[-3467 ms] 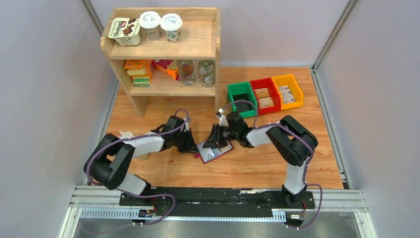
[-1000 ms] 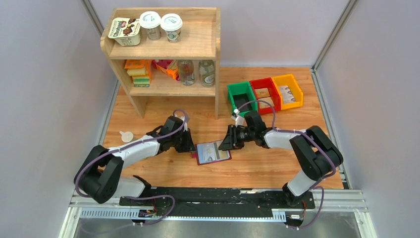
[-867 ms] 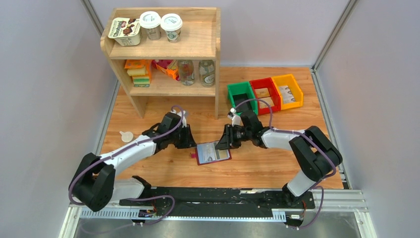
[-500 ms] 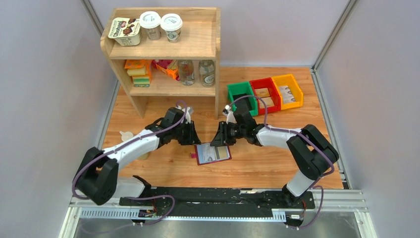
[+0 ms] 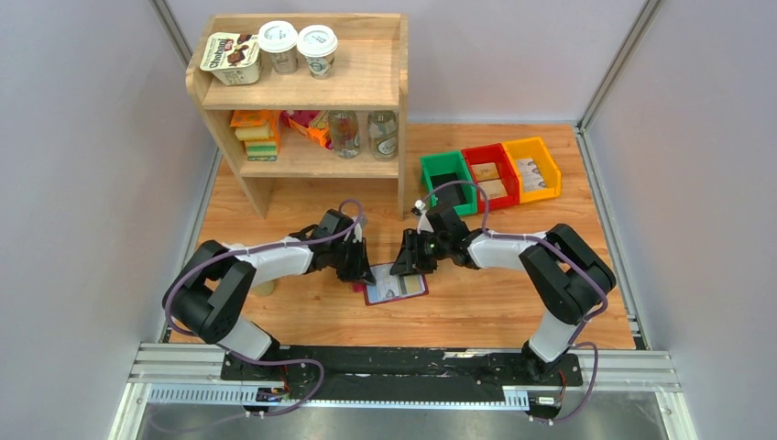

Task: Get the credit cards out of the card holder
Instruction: Remove the credit card from the card holder.

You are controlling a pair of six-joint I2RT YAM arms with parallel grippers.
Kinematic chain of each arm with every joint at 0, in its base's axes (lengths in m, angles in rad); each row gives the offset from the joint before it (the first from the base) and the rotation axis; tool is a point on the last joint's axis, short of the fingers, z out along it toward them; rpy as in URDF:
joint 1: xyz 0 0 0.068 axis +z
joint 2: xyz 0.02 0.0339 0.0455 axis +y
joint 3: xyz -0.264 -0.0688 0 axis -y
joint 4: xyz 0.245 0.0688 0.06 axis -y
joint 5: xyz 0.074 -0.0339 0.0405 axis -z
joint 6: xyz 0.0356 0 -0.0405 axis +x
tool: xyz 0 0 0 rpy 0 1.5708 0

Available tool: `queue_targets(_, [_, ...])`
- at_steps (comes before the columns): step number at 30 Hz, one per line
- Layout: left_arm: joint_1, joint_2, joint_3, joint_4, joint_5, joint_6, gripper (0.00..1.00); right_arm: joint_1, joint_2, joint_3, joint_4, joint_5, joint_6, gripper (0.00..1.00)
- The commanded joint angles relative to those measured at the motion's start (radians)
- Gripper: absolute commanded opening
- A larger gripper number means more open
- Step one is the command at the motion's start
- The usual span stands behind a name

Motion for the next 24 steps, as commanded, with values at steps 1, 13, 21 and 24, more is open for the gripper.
queue_targets(1, [-0.004, 0.032, -0.059, 0.059, -0.037, -0.019, 0.02, 0.012, 0.015, 0.033, -0.02, 0.037, -0.005, 0.45])
queue_targets(13, [0.014, 0.076, -0.098, 0.104, -0.026, -0.037, 0.0, 0.027, 0.017, 0.044, -0.013, 0.021, -0.014, 0.27])
queue_targets(21, [0.014, 0.069, -0.098, 0.099, -0.029, -0.034, 0.0, 0.012, -0.043, 0.044, -0.046, 0.015, -0.052, 0.0])
queue_targets(24, [0.014, 0.055, -0.101, 0.107, -0.034, -0.033, 0.0, -0.023, -0.083, 0.039, -0.12, 0.036, -0.084, 0.0])
